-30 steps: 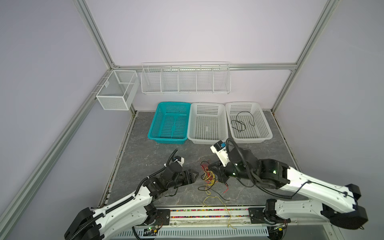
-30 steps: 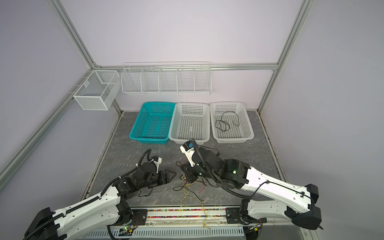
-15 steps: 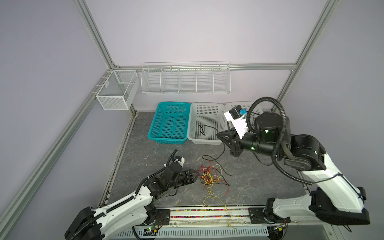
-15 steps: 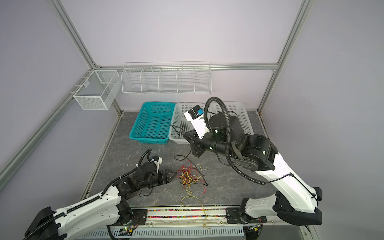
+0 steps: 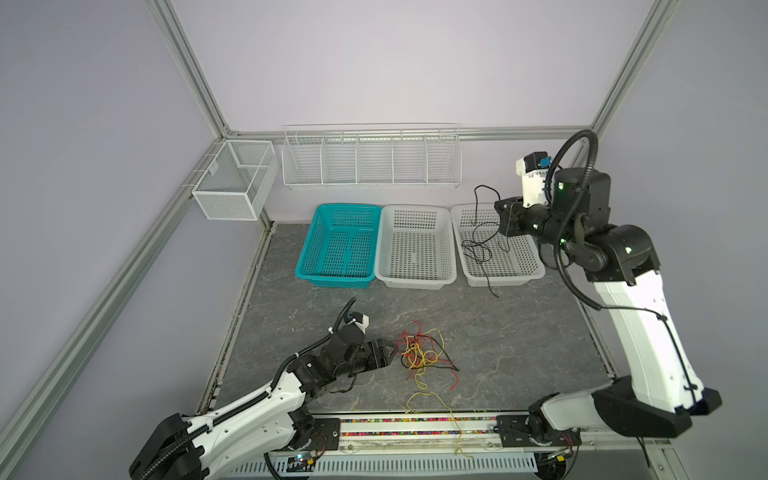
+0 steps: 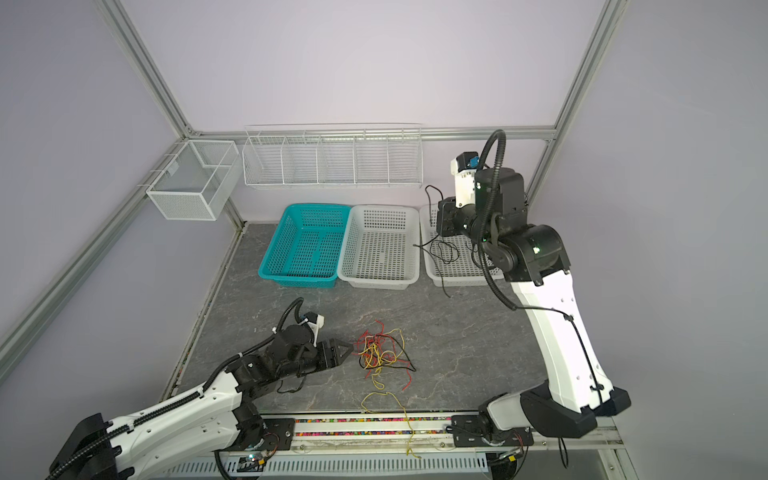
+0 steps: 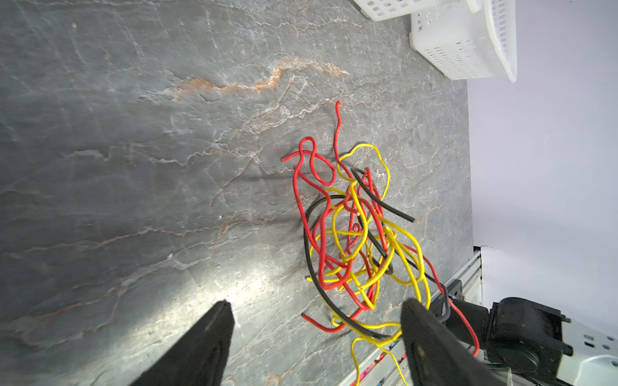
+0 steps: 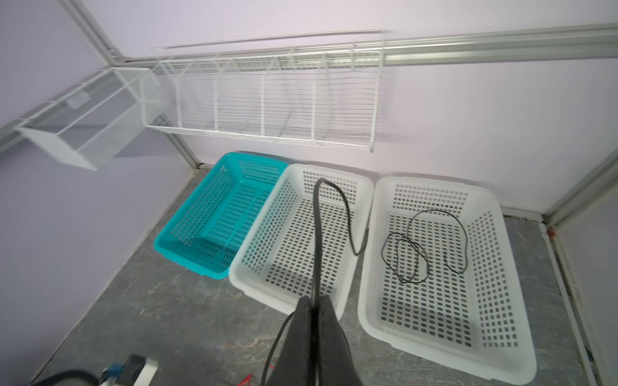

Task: Untangle the cables
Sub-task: 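Pull the black wire out and drop it into the farthest white basket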

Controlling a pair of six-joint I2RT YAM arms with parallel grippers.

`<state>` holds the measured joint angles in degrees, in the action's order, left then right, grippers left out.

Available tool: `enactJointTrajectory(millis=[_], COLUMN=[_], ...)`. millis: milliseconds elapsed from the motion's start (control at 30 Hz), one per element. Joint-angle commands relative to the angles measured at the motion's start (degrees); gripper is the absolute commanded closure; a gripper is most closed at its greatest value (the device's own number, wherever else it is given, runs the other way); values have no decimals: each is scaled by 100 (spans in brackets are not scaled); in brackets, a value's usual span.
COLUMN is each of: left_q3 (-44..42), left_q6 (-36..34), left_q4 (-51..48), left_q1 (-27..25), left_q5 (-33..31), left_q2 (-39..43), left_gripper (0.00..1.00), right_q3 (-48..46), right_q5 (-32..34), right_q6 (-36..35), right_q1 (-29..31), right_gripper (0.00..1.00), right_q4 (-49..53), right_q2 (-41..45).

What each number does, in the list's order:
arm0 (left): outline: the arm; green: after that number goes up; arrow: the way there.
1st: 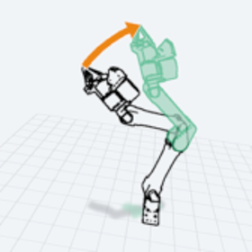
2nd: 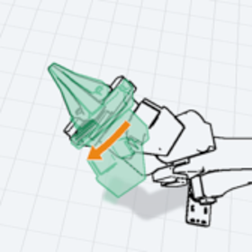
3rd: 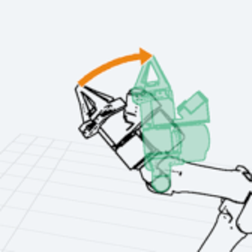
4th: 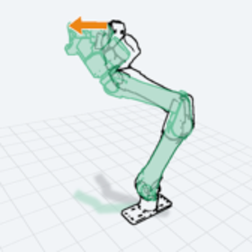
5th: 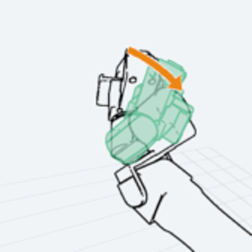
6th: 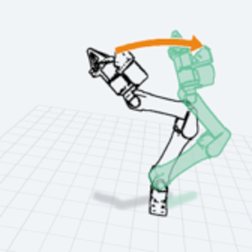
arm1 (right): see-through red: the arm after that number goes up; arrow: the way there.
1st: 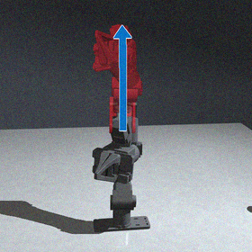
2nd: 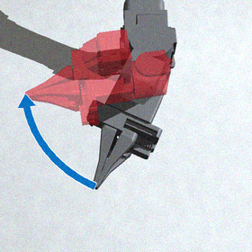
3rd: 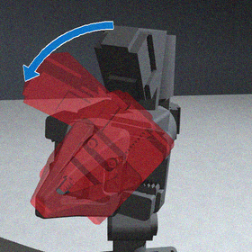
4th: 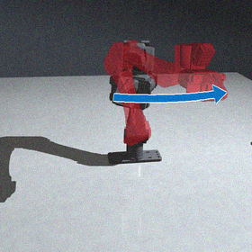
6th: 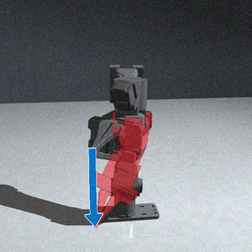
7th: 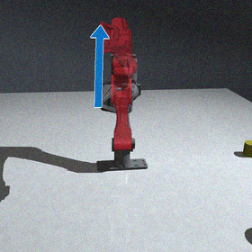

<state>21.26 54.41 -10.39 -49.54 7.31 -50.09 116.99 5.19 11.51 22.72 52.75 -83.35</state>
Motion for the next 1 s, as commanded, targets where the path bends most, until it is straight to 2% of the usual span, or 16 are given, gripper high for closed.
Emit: enactJointTrajectory(millis=[0,133,400,767,867,967], left_q3=[36,-3,-23,-151,-168,-183], left_q6=[-5,-1,17,137,144,144], left_q4=[-37,-16,53,108,102,115], left_q1=[-13,-21,-17,-21,-20,-18], left_q5=[-74,-72,-43,-28,-19,-28], left_q2=[76,67,-31,36,47,46], left_gripper=[20,20,20,20,20,20], right_q3=[-36,-37,-278,-487,-572,-734], right_q5=[227,665,1007,967,856,739], right_q6=[298,336,173,230,298,486], right_q1=[-420,-711,-1064,-1470,-1488,-1481], right_gripper=[93,93,93,92,81,62], right_q4=[-551,-945,-1784,-2337,-2257,-2151], right_q2=[-274,-648,-1504,-2402,-2449,-2277])
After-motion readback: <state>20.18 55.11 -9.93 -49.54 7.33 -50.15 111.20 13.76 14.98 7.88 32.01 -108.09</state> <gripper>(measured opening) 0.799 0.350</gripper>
